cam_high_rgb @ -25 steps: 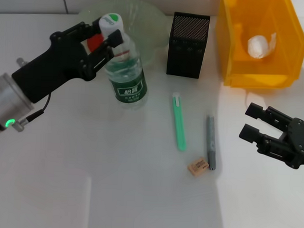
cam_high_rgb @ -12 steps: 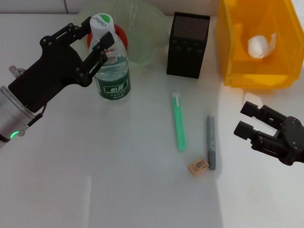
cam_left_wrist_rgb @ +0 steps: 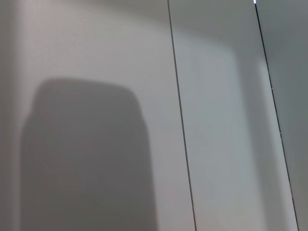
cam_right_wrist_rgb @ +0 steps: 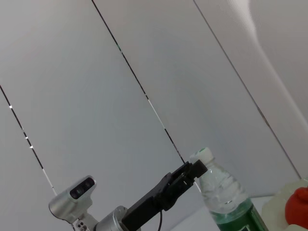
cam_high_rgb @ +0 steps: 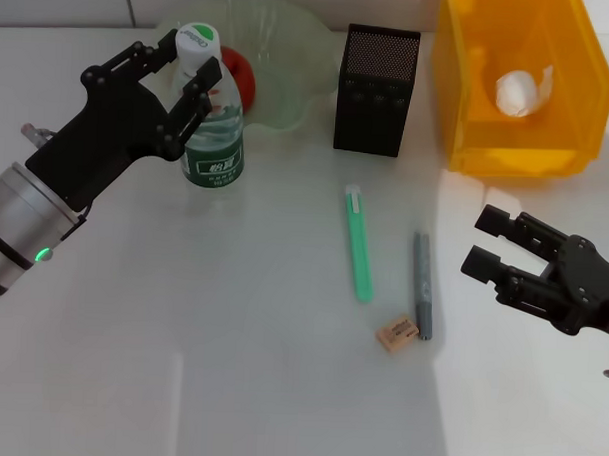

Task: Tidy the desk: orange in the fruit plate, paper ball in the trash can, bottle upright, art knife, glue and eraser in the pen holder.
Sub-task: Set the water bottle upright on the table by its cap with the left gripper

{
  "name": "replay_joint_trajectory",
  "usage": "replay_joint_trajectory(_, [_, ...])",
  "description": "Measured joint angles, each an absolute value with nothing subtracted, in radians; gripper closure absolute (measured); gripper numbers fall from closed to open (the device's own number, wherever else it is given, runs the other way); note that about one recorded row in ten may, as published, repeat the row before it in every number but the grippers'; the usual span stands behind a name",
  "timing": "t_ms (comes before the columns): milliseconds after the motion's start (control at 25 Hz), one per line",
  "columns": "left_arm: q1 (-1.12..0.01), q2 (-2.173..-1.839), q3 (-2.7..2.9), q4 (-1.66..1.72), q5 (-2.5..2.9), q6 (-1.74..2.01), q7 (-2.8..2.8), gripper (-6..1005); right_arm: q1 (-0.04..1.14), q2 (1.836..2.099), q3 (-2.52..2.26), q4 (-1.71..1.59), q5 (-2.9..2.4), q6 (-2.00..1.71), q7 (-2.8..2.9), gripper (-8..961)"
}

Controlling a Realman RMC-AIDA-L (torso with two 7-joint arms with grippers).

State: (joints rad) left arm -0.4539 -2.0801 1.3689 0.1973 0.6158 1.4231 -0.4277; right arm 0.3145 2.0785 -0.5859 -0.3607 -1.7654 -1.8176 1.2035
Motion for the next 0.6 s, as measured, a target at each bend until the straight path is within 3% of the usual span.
replay_joint_trajectory(600, [-0.454,-2.08,1.376,0.193,0.616,1.368,-0.362,568,0.334,2.08,-0.586,-0.343,-1.764,-1.8,1.203,115])
